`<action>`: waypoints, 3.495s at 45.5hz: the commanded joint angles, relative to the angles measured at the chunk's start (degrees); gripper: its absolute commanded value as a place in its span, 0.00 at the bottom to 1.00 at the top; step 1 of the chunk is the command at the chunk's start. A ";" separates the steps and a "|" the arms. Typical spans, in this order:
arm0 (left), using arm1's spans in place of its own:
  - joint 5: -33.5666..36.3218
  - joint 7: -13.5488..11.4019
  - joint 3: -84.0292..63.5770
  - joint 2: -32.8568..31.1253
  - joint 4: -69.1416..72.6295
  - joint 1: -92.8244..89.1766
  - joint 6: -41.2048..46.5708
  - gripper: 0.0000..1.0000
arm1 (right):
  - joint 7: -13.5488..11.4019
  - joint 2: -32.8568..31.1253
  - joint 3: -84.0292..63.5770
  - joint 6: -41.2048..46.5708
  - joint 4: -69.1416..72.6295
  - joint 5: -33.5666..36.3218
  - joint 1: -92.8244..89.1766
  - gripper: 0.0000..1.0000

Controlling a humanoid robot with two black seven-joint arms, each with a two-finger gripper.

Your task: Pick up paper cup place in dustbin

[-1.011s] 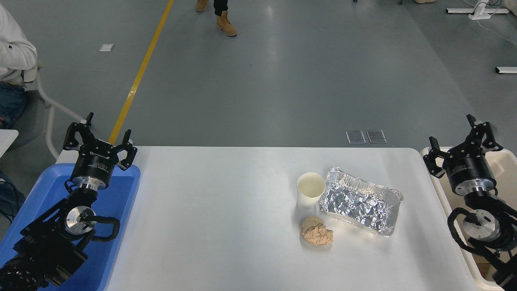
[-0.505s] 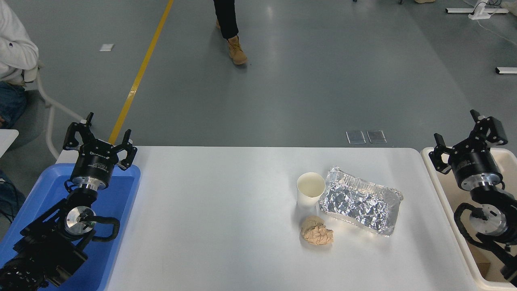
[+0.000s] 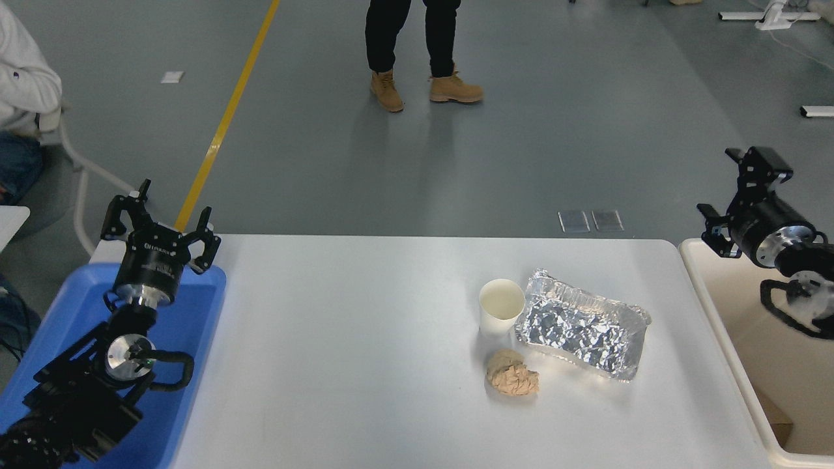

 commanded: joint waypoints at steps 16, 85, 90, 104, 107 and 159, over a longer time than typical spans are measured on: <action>0.01 0.00 -0.01 0.00 -0.02 0.00 0.01 0.99 | -4.91 13.11 -54.57 8.63 2.38 1.35 38.86 1.00; 0.01 0.00 0.08 0.00 -0.02 0.00 0.01 0.99 | -5.00 37.20 -57.30 23.15 23.30 -1.64 44.68 1.00; 0.01 0.00 0.08 0.00 -0.02 0.00 0.01 0.99 | -5.00 39.31 -56.59 21.13 21.28 -1.55 40.46 1.00; 0.01 0.00 0.08 0.00 0.07 0.00 0.01 0.99 | -5.09 40.63 -56.51 18.23 11.09 -1.46 27.89 1.00; 0.01 0.00 0.08 0.00 -0.02 0.00 0.01 0.99 | -5.09 40.63 -56.68 17.35 8.54 -1.46 25.52 1.00; 0.01 0.00 0.08 0.00 0.07 0.00 0.01 0.99 | -4.30 40.63 -53.96 8.73 3.34 -0.58 15.84 0.30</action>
